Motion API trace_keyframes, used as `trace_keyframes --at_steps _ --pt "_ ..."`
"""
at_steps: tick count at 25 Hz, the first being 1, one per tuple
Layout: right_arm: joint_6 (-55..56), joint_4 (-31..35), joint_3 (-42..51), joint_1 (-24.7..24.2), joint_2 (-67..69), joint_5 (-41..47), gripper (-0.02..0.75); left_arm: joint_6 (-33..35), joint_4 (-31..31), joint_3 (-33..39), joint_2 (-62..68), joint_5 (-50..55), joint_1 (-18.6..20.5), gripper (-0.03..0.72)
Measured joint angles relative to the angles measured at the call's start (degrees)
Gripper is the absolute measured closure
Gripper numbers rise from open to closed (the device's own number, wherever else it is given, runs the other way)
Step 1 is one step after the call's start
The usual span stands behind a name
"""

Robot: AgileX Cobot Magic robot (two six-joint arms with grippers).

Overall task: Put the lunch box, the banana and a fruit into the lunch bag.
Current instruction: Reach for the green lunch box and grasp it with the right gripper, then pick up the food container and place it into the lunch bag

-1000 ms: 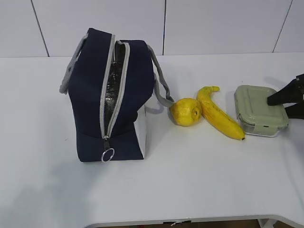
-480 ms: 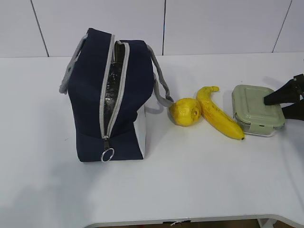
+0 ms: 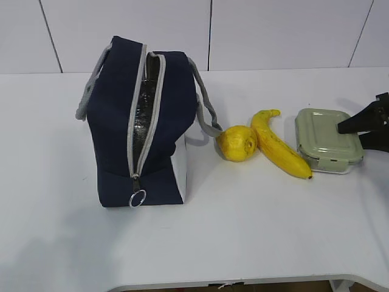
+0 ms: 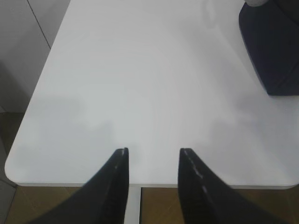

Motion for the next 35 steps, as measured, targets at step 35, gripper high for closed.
trace_keyframes --at_steps 35 --pt "5.13 -2.42 0.00 0.14 -2.57 -1.39 0.335 0.00 0.00 0.00 0.00 0.00 0.00 0.437"
